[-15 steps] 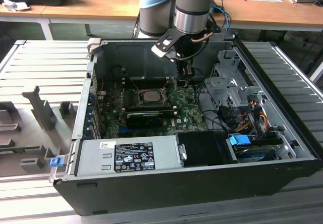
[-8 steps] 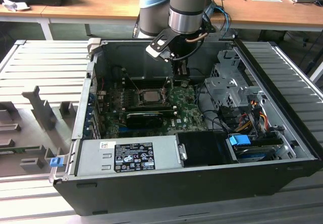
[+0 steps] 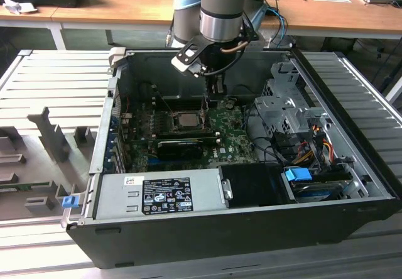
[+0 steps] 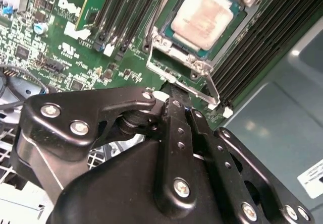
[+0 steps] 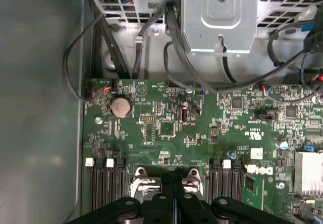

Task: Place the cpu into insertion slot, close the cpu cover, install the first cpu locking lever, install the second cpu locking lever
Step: 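Close the cpu cover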

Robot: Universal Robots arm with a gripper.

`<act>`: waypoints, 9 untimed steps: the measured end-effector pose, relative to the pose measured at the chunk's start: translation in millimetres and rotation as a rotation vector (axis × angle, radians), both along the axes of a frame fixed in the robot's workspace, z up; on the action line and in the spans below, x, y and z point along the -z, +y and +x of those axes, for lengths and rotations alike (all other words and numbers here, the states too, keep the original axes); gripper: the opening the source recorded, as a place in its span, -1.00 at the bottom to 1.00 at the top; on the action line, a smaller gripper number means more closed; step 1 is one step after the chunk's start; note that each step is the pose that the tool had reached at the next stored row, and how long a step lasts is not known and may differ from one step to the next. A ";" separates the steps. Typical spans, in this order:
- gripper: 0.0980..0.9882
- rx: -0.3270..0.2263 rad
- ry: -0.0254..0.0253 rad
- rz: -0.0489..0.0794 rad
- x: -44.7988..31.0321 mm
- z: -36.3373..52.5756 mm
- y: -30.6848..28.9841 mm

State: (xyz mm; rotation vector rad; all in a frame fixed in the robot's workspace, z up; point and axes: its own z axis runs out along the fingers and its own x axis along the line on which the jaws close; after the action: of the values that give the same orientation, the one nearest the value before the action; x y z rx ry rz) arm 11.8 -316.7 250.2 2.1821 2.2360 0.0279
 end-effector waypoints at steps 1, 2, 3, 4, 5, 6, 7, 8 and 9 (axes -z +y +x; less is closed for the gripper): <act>-0.98 0.000 -0.0001 0.000 0.1 -1.5 0.0; -0.98 0.000 0.0000 0.000 0.1 -3.5 0.0; -0.98 0.000 0.0000 0.000 0.2 -5.1 0.0; -0.98 0.000 0.0000 0.000 0.3 -7.3 0.1; -0.98 0.000 0.0000 0.000 0.3 -8.9 0.1; -0.98 0.000 0.0000 0.000 0.5 -10.9 0.1; -0.98 0.000 -0.0001 0.000 0.8 -12.1 0.1; -0.98 0.000 -0.0001 0.000 1.7 -13.8 0.1; -0.98 0.000 -0.0001 0.000 3.0 -14.9 0.1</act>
State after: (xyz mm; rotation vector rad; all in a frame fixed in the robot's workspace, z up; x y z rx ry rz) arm -3.1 -316.6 247.2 2.1822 2.2358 0.0280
